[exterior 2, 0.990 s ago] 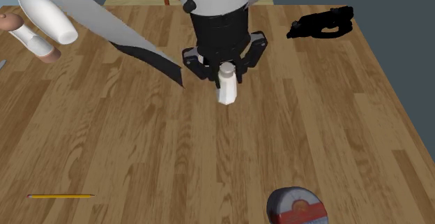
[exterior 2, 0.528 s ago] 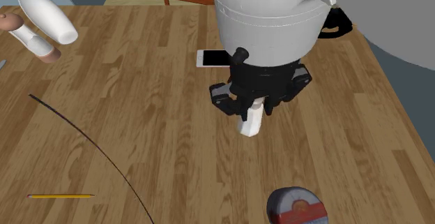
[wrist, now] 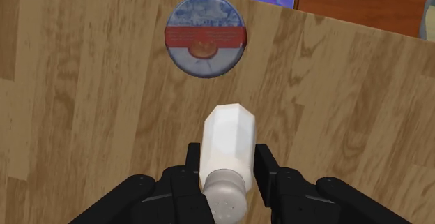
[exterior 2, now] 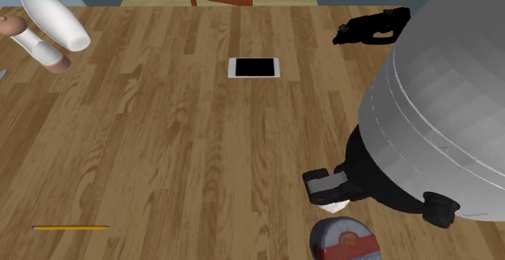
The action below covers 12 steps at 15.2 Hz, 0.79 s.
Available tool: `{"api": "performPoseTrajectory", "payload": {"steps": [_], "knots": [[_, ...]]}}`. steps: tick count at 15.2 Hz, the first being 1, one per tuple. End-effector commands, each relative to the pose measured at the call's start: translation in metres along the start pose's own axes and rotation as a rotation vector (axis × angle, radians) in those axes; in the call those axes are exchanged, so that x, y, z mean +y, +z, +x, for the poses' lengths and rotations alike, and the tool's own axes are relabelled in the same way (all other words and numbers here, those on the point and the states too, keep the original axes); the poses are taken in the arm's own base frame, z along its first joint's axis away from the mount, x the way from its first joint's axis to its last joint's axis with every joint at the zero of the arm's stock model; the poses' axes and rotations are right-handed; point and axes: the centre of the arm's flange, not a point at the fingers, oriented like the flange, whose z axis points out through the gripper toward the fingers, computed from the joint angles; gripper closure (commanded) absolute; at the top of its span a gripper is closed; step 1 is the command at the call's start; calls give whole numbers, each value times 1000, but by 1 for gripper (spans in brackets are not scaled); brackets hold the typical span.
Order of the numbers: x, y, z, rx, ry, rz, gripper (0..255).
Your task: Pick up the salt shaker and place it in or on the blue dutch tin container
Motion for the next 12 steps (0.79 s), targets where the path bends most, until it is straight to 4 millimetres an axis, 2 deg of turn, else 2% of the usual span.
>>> {"api": "performPoseTrajectory", "payload": {"steps": [1,8,12], "knots": [[9,0,-25,0,0,0,255],[41,-1,-107,0,0,0,255],[39,20,-106,0,0,0,255]]}}
